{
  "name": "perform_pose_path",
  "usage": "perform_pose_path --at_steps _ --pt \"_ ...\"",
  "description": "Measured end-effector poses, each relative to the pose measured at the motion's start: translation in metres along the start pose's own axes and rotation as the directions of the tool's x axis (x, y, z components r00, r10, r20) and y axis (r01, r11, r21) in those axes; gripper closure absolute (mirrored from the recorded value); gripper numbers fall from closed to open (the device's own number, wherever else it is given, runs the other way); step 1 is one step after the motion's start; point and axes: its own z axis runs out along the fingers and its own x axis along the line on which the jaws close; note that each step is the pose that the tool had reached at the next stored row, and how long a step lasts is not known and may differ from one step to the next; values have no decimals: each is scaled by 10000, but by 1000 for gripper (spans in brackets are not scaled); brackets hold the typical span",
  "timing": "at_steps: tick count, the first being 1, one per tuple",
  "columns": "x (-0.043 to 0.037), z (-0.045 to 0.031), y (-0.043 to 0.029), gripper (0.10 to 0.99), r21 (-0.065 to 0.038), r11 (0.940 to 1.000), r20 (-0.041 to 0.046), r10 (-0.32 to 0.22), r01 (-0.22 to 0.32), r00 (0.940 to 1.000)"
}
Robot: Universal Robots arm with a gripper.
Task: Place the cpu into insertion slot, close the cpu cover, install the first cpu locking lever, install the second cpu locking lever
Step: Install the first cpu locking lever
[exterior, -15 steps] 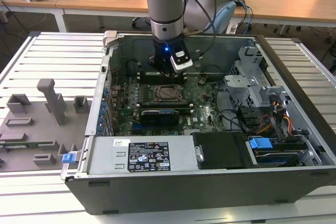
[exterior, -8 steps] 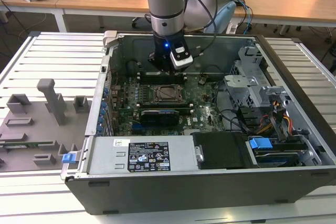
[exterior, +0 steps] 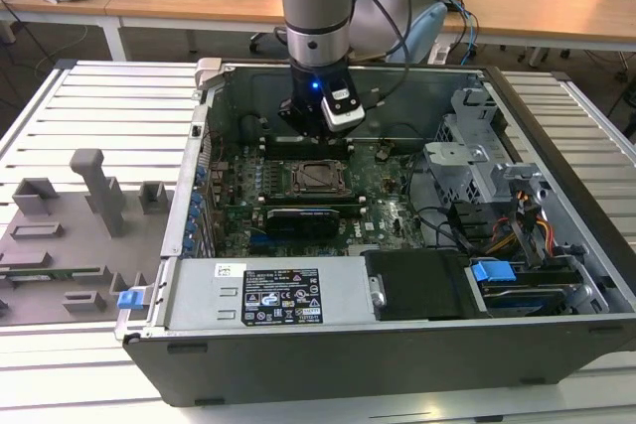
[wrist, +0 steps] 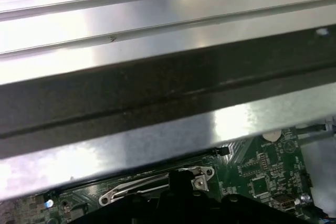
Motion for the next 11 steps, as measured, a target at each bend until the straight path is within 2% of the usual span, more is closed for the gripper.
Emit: perform_pose_path --at_steps 1,5,7,8,9,11 --pt "-1 0 0 980 14 10000 -58 2 -2 10000" --pt "9 -1 -13 980 14 10000 -61 4 -4 10000" --pt "38 -9 -88 980 20 10000 -61 2 -2 10000" --pt "27 -12 -168 980 41 10000 -59 -18 18 10000" --pt "23 -13 -190 980 348 9994 -98 -61 64 9999" --pt "21 -12 -195 980 642 9979 -131 -98 106 9999"
